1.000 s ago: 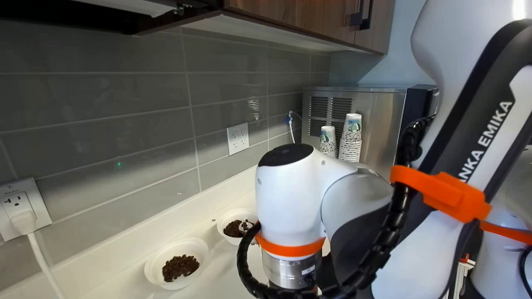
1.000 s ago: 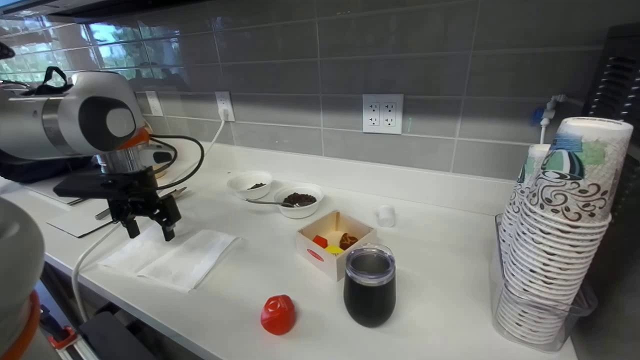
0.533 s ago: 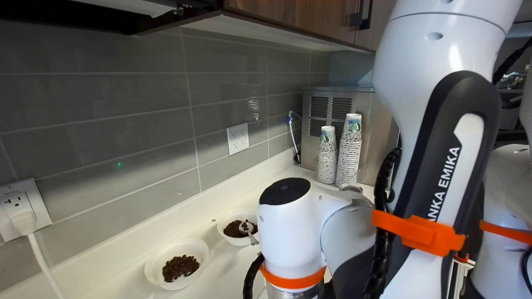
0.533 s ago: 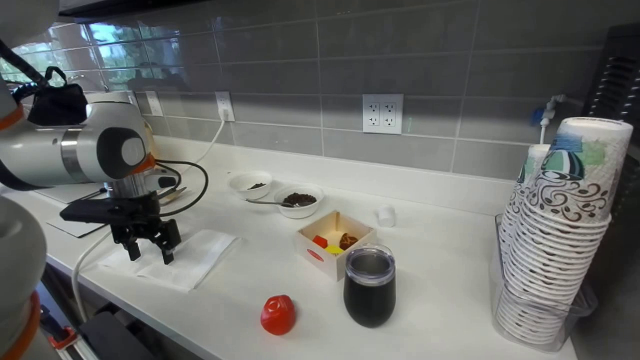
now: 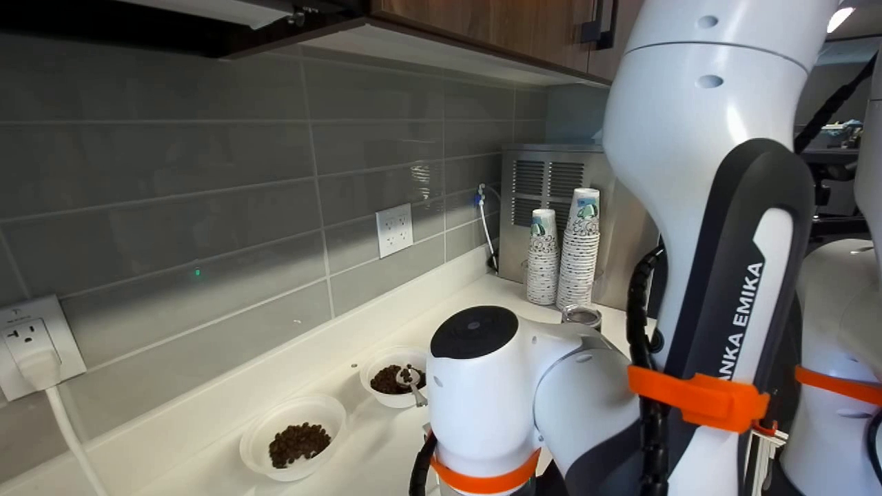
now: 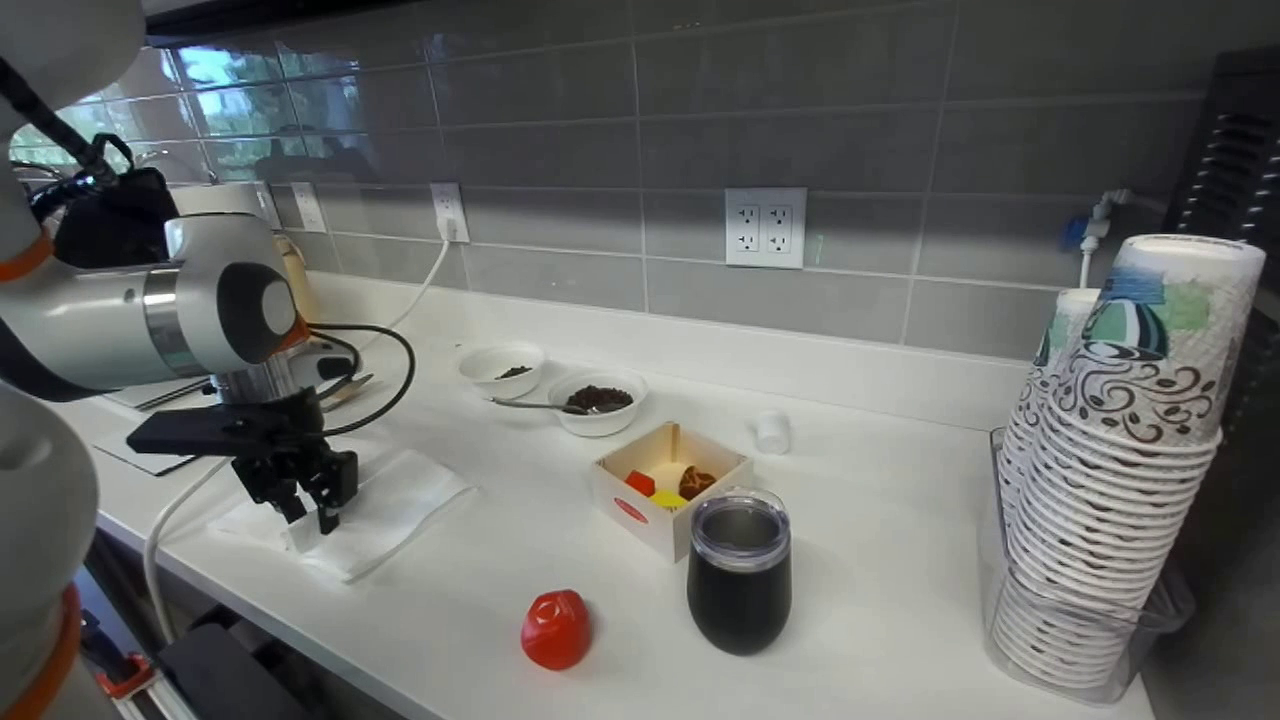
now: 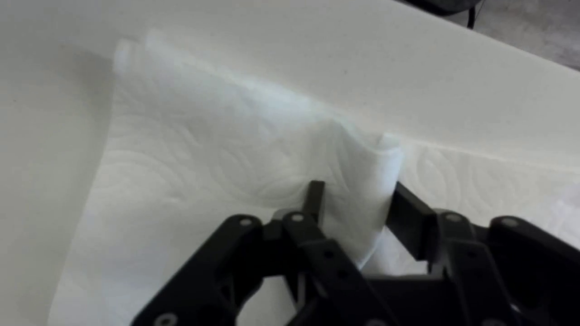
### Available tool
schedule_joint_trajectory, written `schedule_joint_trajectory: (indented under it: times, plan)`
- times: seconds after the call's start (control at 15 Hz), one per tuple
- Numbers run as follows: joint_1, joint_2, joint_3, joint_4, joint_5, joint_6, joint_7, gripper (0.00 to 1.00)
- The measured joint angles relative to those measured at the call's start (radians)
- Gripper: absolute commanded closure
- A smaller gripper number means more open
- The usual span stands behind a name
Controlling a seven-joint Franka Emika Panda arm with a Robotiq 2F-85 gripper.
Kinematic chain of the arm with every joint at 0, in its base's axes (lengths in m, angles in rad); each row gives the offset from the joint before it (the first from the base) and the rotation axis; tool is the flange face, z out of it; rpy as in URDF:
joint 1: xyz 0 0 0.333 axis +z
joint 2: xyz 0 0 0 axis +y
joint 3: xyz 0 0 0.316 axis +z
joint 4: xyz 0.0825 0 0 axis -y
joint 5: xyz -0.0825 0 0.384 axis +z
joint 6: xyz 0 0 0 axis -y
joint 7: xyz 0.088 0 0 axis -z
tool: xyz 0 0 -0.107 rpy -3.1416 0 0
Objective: Use the paper towel to clean the surface
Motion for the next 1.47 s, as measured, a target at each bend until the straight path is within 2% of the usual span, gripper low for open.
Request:
schedule_joint_trajectory:
  times: [0.07,0.13,0.27,0.47,0.87,1.0,1.27,1.47]
  plan:
    - [0.004,0.0,-0.004,0.002,-0.02,0.0,0.016,0.99]
    - [0.008,0.0,-0.007,0.003,-0.037,0.0,0.029,1.0]
    - [0.012,0.0,-0.016,0.007,-0.071,0.0,0.056,0.97]
    - [0.013,0.003,-0.044,0.029,-0.135,0.0,0.104,0.99]
    - [0.012,0.062,-0.181,0.142,-0.327,0.0,0.204,0.99]
    - [0.012,0.107,-0.211,0.193,-0.361,0.0,0.212,0.99]
    - [0.026,0.178,-0.215,0.292,-0.367,-0.004,0.21,0.99]
    - [0.028,0.218,-0.183,0.35,-0.346,-0.002,0.191,0.99]
